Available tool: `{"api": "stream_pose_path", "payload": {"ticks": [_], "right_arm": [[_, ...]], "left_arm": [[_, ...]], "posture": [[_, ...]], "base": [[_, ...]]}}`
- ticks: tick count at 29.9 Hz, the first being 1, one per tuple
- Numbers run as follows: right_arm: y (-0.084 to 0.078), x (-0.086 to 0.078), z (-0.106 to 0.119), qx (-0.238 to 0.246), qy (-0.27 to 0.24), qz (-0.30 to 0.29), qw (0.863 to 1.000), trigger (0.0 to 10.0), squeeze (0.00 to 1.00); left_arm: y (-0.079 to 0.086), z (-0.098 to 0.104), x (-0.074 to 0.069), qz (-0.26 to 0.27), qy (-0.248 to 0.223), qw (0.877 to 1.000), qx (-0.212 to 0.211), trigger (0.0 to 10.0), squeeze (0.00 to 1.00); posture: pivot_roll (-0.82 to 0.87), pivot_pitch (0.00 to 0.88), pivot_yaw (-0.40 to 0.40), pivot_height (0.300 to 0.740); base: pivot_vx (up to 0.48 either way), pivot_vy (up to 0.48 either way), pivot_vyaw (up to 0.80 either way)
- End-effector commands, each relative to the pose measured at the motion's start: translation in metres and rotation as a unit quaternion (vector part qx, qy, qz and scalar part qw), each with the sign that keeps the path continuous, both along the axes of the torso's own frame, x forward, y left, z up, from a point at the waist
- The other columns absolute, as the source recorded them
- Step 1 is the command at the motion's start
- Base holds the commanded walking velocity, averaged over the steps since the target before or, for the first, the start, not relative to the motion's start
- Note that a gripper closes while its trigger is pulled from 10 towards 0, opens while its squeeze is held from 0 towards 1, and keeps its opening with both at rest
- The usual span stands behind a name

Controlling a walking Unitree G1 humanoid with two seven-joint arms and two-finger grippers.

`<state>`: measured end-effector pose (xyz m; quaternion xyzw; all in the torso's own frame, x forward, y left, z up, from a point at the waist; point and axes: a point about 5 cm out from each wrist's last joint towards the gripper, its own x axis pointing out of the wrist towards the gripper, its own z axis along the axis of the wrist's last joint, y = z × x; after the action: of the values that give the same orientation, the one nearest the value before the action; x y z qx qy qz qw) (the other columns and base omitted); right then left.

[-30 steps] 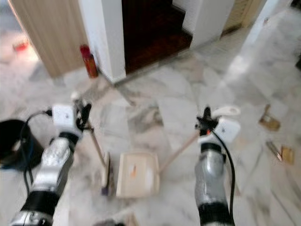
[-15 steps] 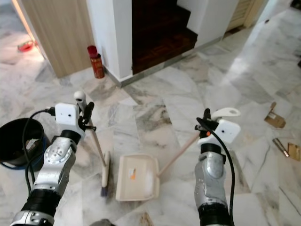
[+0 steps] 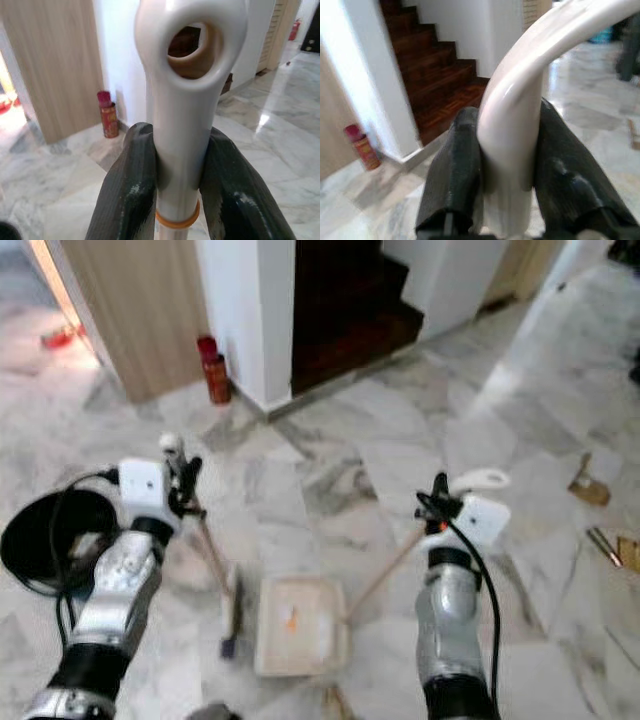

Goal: Sweep floor

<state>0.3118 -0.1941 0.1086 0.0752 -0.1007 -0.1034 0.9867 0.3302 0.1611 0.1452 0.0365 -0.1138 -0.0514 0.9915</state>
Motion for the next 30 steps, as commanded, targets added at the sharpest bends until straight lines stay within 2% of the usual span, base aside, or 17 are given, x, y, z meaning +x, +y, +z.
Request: {"api": "stream_pose_path", "payload": {"ticks": [1, 8, 30], "right_arm": [[-0.0006, 0.0013, 0.0096, 0.009, -0.025, -0.005, 1.0, 10.0, 0.0], [-0.0005, 0.0009, 0.0093, 0.01, -0.025, -0.006, 1.0, 10.0, 0.0], [-0.0013, 0.0005, 0.0085, 0.022, -0.026, -0.009, 0.999, 10.0, 0.0]], "left_arm": [[0.0, 0.0087, 0.0004, -0.002, -0.018, 1.0, 0.004, 10.0, 0.0], [0.0001, 0.0092, 0.0004, -0.002, -0.018, 1.0, 0.005, 10.0, 0.0], [-0.0017, 0.0098, 0.0002, -0.009, -0.016, 1.0, 0.005, 10.0, 0.0]], "posture": [[0.14, 0.139, -0.07, 0.74], [0.14, 0.139, -0.069, 0.74], [0.14, 0.145, -0.07, 0.74]], "base": [[0.0, 0.292, 0.0], [0.0, 0.292, 0.47], [0.0, 0.293, 0.0]]}}
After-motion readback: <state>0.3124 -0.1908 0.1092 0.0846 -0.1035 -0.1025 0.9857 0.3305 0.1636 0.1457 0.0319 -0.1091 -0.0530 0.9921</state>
